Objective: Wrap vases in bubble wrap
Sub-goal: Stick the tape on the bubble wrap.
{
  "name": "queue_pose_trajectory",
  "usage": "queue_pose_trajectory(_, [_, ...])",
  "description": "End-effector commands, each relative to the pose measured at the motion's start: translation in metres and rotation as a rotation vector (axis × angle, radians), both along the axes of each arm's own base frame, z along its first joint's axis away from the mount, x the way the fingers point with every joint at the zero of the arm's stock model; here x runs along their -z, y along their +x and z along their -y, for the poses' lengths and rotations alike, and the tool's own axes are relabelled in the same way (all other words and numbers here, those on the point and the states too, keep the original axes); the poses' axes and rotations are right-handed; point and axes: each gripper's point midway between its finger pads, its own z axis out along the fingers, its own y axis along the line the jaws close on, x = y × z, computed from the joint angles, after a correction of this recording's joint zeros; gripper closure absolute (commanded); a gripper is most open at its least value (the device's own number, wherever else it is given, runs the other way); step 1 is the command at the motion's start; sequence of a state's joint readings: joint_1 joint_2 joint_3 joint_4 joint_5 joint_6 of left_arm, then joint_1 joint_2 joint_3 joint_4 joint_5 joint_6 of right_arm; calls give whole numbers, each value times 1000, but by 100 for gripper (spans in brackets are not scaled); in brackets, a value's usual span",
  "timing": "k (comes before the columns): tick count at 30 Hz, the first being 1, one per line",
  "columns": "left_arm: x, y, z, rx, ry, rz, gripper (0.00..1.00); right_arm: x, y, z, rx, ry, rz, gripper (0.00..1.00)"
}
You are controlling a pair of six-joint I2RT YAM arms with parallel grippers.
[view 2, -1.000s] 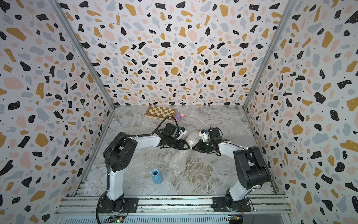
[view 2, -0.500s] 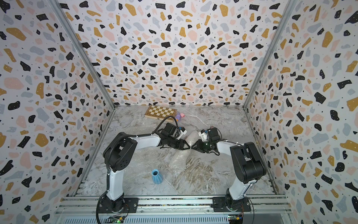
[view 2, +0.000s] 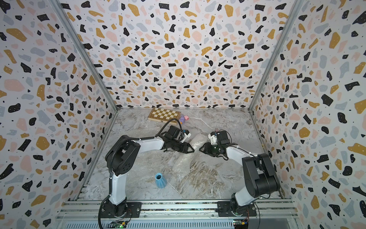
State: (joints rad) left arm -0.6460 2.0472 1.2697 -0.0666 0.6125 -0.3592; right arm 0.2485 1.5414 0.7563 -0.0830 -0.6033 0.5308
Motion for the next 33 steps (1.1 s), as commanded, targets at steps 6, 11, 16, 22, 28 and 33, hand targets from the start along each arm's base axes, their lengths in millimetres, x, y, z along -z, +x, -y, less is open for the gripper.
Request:
queue_pose_trajectory(6, [50,-20,-29,-14,150,-88,45,-7,-13,-14,-58,36,2,52])
queue_pose_trajectory(11, [48,-19,-29,-22,147,-88,45,20,-9,-18,-36,6,-79,52])
queue_pose_trajectory(16, [46,-20,-28,-23,133,-96,45,33,3,-12,19,-35,-75,52])
queue_pose_trajectory(22, [46,-20,-30,-26,129,-97,46,28,5,-6,39,-59,-66,52])
queue_pose_trajectory(28, [46,-20,-29,-23,117,-103,46,-26,-14,5,27,15,27,54])
queue_pose_trajectory(33, [46,-19,-28,-24,111,-106,46,-50,-21,-21,-13,188,20,67])
